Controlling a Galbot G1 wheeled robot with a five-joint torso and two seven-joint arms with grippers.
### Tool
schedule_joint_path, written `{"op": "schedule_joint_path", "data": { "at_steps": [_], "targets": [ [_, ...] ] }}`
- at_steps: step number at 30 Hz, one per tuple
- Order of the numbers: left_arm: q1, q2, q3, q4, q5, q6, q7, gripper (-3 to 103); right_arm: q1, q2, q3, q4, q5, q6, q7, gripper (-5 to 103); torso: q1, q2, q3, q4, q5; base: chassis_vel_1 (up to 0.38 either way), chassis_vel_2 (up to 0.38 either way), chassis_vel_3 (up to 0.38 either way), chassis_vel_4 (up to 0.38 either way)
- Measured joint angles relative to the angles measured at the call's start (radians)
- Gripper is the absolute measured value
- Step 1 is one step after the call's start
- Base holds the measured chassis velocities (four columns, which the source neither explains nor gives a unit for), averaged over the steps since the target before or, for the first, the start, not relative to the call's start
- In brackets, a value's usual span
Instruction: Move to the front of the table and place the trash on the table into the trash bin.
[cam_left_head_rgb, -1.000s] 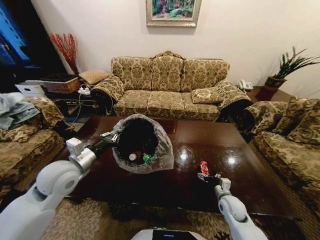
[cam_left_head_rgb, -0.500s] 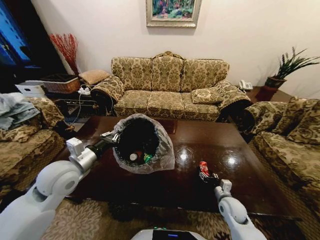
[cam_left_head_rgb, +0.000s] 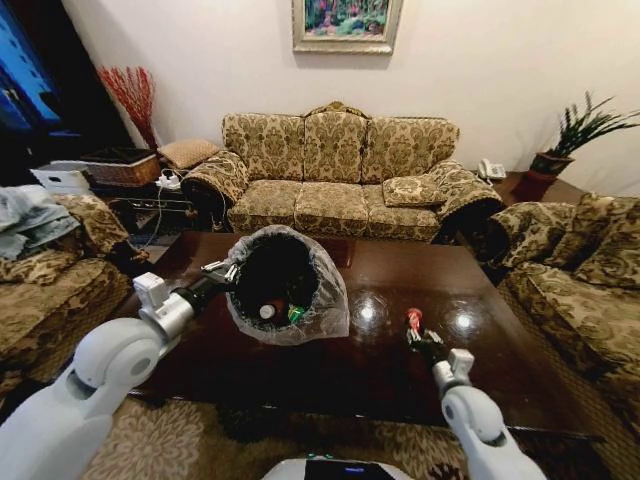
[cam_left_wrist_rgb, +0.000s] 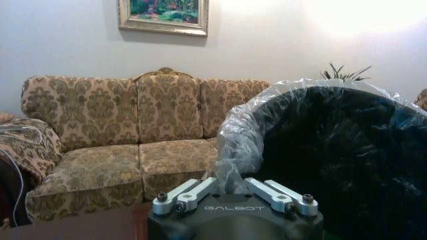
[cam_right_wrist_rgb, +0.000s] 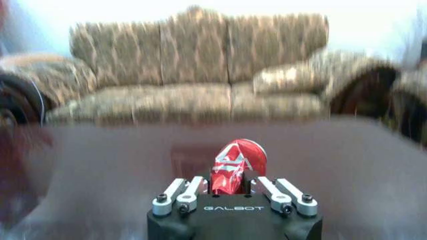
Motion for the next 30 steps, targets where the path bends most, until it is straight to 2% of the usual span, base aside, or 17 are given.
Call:
{"op": "schedule_joint_path", "data": {
  "at_steps": [2, 5, 10, 12, 13, 14, 15, 16, 17, 18, 20, 21, 23, 25, 26, 28, 30],
  "targets": [
    [-0.002, 0.001, 0.001, 0.001, -0.002, 0.000, 0.000, 2, 0.014, -0.017, 0.001, 0.031, 0.012, -0.008, 0.015, 28, 0.000, 0.000, 0.000, 0.0000, 0.0001, 0.000, 0.000, 0.000, 0.000],
    [-0.006, 0.003, 0.000, 0.001, -0.010, 0.000, 0.001, 2, 0.063, -0.092, 0.010, 0.162, 0.098, -0.060, 0.068, 28, 0.000, 0.000, 0.000, 0.0001, 0.0002, 0.000, 0.000, 0.000, 0.000],
    [-0.003, 0.006, -0.001, -0.002, -0.011, 0.000, 0.003, 2, 0.106, -0.178, 0.037, 0.294, 0.198, -0.102, 0.080, 28, 0.000, 0.000, 0.000, 0.0001, -0.0002, 0.000, 0.000, 0.000, 0.000],
    [-0.004, 0.012, 0.002, -0.001, -0.011, 0.002, 0.004, 2, 0.140, -0.254, 0.045, 0.363, 0.282, -0.117, 0.089, 28, 0.000, 0.000, 0.000, -0.0001, 0.0002, 0.000, 0.000, 0.000, 0.000],
    [-0.010, 0.025, 0.013, 0.002, -0.011, 0.006, 0.004, 2, 0.191, -0.339, 0.045, 0.406, 0.382, -0.123, 0.095, 28, 0.000, 0.000, 0.000, -0.0002, 0.0001, 0.000, 0.000, 0.000, 0.000],
    [-0.010, 0.025, 0.013, 0.002, -0.011, 0.006, 0.004, 2, 0.191, -0.339, 0.045, 0.406, 0.382, -0.123, 0.095, 28, 0.000, 0.000, 0.000, -0.0002, 0.0001, 0.000, 0.000, 0.000, 0.000],
    [-0.016, 0.038, 0.022, 0.006, -0.011, 0.009, 0.004, 2, 0.236, -0.396, 0.037, 0.425, 0.451, -0.122, 0.103, 28, 0.000, 0.000, 0.000, -0.0001, -0.0003, 0.000, 0.000, 0.000, 0.000],
    [-0.033, 0.076, 0.042, 0.017, -0.019, 0.012, 0.000, 2, 0.331, -0.487, 0.003, 0.447, 0.560, -0.117, 0.126, 28, 0.000, 0.000, 0.000, 0.0000, 0.0000, 0.000, 0.000, 0.000, 0.000],
    [-0.048, 0.099, 0.055, 0.027, -0.028, 0.015, -0.002, 2, 0.384, -0.530, -0.020, 0.454, 0.611, -0.110, 0.141, 28, 0.000, 0.000, 0.000, 0.0005, 0.0000, 0.000, 0.000, 0.000, 0.000],
    [-0.048, 0.099, 0.055, 0.027, -0.028, 0.015, -0.002, 2, 0.384, -0.530, -0.020, 0.454, 0.611, -0.110, 0.141, 28, 0.000, 0.000, 0.000, 0.0005, 0.0000, 0.000, 0.000, 0.000, 0.000],
    [-0.113, 0.177, 0.099, 0.065, -0.073, 0.041, -0.005, 2, 0.543, -0.663, -0.085, 0.461, 0.748, -0.086, 0.137, 28, 0.000, 0.000, 0.000, 0.0000, -0.0004, 0.000, 0.000, 0.000, 0.000],
    [-0.130, 0.201, 0.110, 0.080, -0.091, 0.053, -0.002, 2, 0.602, -0.691, -0.123, 0.461, 0.771, -0.080, 0.122, 28, 0.000, 0.000, 0.000, -0.0003, -0.0006, 0.000, 0.000, 0.000, 0.000],
    [-0.138, 0.215, 0.115, 0.088, -0.100, 0.058, 0.000, 2, 0.637, -0.708, -0.151, 0.460, 0.783, -0.073, 0.112, 28, 0.000, 0.000, 0.000, -0.0005, -0.0004, 0.000, 0.000, 0.000, 0.000],
    [-0.157, 0.270, 0.133, 0.126, -0.129, 0.070, 0.010, 2, 0.770, -0.732, -0.287, 0.447, 0.855, -0.050, 0.031, 28, 0.000, 0.000, 0.000, 0.0000, -0.0002, 0.000, 0.000, 0.000, 0.000],
    [-0.157, 0.270, 0.133, 0.126, -0.129, 0.070, 0.010, 2, 0.770, -0.732, -0.287, 0.447, 0.855, -0.050, 0.031, 28, 0.000, 0.000, 0.000, 0.0000, -0.0002, 0.000, 0.000, 0.000, 0.000],
    [-0.197, 0.311, 0.180, 0.164, -0.148, 0.071, 0.010, 2, 0.851, -0.714, -0.372, 0.414, 0.934, -0.039, -0.077, 28, 0.000, 0.000, 0.000, 0.0004, 0.0003, 0.000, 0.000, 0.000, 0.000],
    [-0.245, 0.322, 0.233, 0.183, -0.157, 0.071, 0.008, 2, 0.899, -0.690, -0.419, 0.398, 0.963, -0.047, -0.107, 28, 0.000, 0.000, 0.000, 0.0002, 0.0001, 0.000, 0.000, 0.000, 0.000]
  ]
}}
